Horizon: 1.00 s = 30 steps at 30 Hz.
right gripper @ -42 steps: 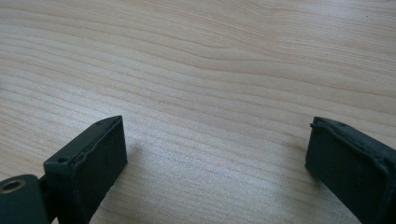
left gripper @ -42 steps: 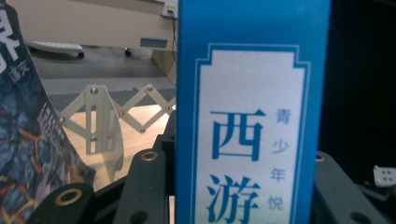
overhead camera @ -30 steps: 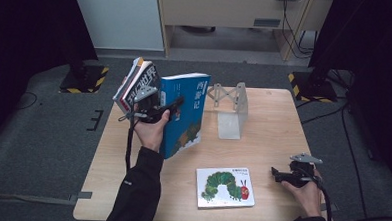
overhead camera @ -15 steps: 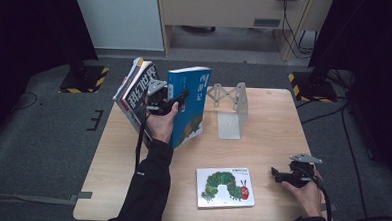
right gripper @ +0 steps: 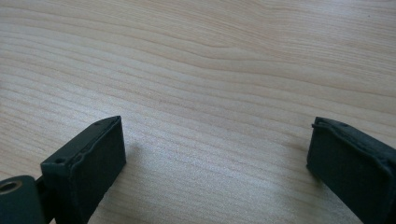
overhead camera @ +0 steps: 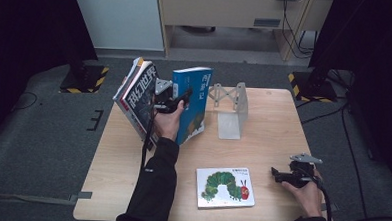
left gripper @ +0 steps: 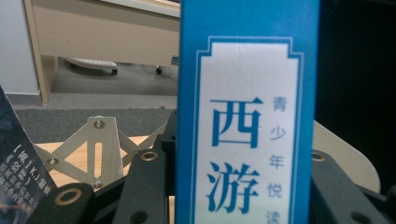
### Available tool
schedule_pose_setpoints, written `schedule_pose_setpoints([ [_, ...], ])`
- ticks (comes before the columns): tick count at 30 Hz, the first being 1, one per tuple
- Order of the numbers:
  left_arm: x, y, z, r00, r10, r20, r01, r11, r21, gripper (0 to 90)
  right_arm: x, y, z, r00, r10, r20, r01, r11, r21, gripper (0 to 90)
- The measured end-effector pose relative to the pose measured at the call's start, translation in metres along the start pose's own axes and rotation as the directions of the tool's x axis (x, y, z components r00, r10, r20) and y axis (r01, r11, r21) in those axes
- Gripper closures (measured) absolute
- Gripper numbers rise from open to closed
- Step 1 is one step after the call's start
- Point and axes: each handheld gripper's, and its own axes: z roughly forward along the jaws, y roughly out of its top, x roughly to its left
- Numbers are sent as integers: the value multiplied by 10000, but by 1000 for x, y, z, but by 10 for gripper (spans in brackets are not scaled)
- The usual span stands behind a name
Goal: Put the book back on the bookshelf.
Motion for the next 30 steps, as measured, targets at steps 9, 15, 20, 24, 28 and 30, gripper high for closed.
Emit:
schedule_pose_setpoints([
  [9,-4,-9,10,9994,322,-135,-324,9994,-140,600,0,0,0,10000,-1,-1,1,10000,-1,48],
  [15,-6,-16,1,9981,598,-135,-601,9980,-208,598,0,0,0,10000,-45,-23,45,10000,17,48],
  [20,-6,-22,-9,9956,929,-139,-930,9957,-36,597,1,0,0,10000,-38,-29,39,10000,17,48],
  [24,-5,-27,-22,9951,990,-54,-990,9951,60,598,1,0,0,10000,-17,-28,17,10000,25,47],
  [28,-3,-30,-30,9941,1077,-139,-1074,9940,215,597,1,0,0,10000,-9,-33,9,10000,13,47],
  [30,-2,-33,-36,9943,1059,-106,-1056,9941,247,597,1,0,0,10000,-7,-46,7,10000,25,43],
])
